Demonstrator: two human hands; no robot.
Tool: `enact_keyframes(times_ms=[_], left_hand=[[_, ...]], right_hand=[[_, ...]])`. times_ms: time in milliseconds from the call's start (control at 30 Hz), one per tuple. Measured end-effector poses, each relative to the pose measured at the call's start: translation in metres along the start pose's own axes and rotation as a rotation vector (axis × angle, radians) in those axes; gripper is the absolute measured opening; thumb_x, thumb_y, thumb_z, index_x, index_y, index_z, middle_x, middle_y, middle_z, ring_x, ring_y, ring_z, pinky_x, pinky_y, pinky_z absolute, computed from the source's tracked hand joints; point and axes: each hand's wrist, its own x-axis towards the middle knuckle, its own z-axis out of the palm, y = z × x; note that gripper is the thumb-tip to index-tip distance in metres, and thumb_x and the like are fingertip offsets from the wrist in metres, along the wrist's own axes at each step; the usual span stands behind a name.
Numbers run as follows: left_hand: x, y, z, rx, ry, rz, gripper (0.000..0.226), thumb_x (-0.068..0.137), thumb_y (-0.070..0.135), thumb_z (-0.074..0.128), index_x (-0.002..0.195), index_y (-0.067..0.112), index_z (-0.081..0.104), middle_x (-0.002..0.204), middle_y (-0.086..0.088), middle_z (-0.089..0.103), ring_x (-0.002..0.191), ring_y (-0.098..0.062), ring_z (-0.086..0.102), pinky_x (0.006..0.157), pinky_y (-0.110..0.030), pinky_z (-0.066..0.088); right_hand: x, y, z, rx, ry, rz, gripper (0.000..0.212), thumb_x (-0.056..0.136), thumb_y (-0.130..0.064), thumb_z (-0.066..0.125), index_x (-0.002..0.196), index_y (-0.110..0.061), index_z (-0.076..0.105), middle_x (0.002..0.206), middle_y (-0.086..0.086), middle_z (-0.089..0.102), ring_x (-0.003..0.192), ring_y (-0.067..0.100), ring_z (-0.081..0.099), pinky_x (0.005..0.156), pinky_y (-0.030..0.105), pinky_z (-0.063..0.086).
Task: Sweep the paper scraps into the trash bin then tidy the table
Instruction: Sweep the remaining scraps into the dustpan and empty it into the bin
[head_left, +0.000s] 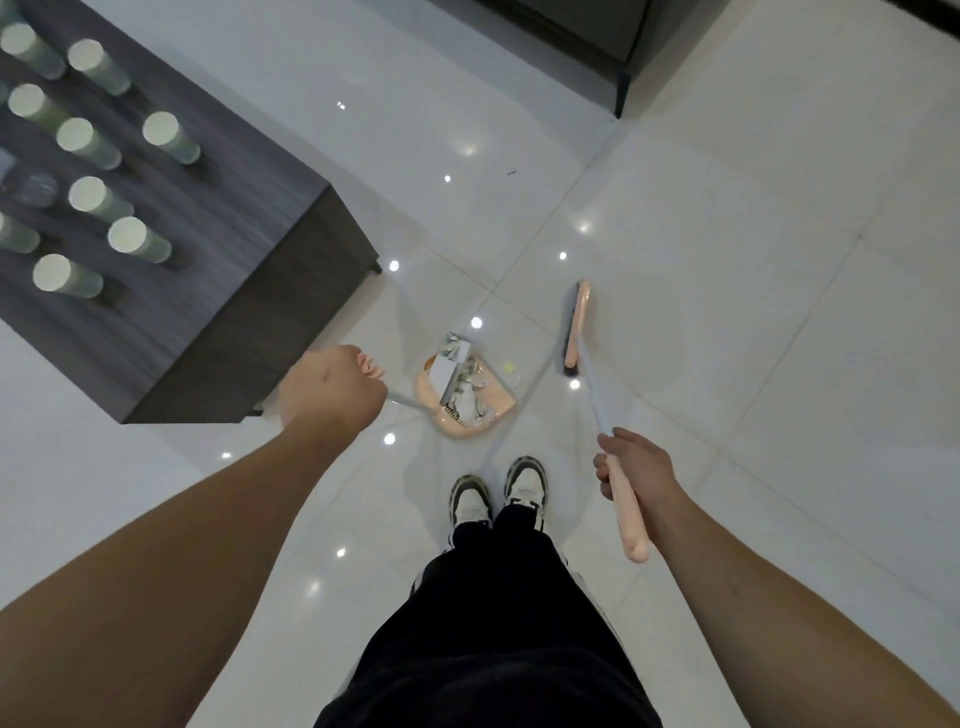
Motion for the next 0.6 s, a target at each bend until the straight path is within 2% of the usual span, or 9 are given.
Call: enact_keyframes(times_ms=[167,267,367,467,600], left_hand=[[0.006,0.01,-0.002,0.02,0.017,0.026,0.015,0.083,0.033,0.059,0.076,0.02,0.059,0.062,0.001,0.053,0.055,-0.018,0.053,0.057,-0.025,0.043],[0.008,0.019,-0.005,0.009,0.015,0.05,0.014,0.082,0.029,0.058,0.072,0.019,0.055,0.063,0.001,0.053,0.054,-0.017,0.052,0.054,-0.024,0.039],[0.007,0.025,-0.008,-0.011,0.015,0.068,0.007,0.077,0.024,0.057,0.073,0.018,0.057,0.064,0.0,0.051,0.055,-0.018,0.049,0.054,-0.024,0.035],[0.003,0.024,-0.01,-0.008,-0.003,0.068,0.008,0.076,0.024,0.058,0.07,0.019,0.055,0.064,0.0,0.05,0.058,-0.022,0.052,0.057,-0.025,0.037],[-0.003,0.01,-0.007,-0.011,0.009,0.031,0.019,0.079,0.026,0.059,0.063,0.022,0.05,0.06,0.001,0.049,0.05,-0.014,0.045,0.047,-0.02,0.028]], right_hand=[[0.011,0.025,0.019,0.021,-0.054,0.166,0.041,0.097,-0.006,0.059,0.132,-0.023,0.046,0.064,0.01,0.049,0.045,0.017,0.041,0.039,0.023,0.037],[0.005,0.022,0.009,0.04,-0.11,0.24,0.032,0.099,-0.008,0.055,0.128,-0.02,0.047,0.061,0.006,0.045,0.04,0.013,0.036,0.034,0.019,0.03],[-0.004,0.008,-0.005,-0.042,-0.108,0.208,0.029,0.098,-0.01,0.057,0.126,-0.015,0.053,0.059,0.006,0.047,0.038,0.012,0.036,0.033,0.018,0.029],[-0.015,-0.005,-0.012,-0.121,-0.08,0.141,0.032,0.096,-0.01,0.059,0.127,-0.017,0.054,0.06,0.008,0.049,0.038,0.013,0.037,0.036,0.019,0.03],[-0.016,-0.03,-0.015,-0.21,-0.055,0.059,0.029,0.094,-0.009,0.059,0.122,-0.018,0.057,0.06,0.007,0.051,0.038,0.014,0.039,0.039,0.02,0.033]])
